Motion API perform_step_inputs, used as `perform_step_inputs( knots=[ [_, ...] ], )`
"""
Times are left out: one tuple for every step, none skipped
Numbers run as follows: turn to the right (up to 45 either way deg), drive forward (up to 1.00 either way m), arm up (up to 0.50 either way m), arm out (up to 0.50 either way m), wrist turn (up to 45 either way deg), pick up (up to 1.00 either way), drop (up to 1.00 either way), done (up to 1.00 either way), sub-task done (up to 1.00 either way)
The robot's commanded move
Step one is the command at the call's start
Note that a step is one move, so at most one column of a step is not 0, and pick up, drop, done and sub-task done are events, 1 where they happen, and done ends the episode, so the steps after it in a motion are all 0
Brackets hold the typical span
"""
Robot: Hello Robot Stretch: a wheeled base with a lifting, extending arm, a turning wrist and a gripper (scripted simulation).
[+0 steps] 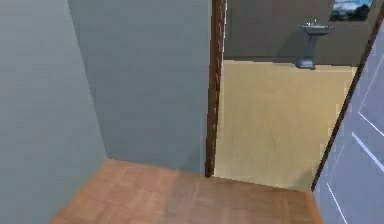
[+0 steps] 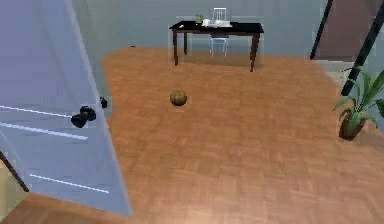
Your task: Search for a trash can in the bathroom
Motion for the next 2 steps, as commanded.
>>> perform_step_inputs(
  knots=[
    [27.0,0.0,0.0,0.0,0.0,0.0,0.0,0.0,0.0],
    [0.0,1.0,0.0,0.0,0.0,0.0,0.0,0.0,0.0]
  ],
)
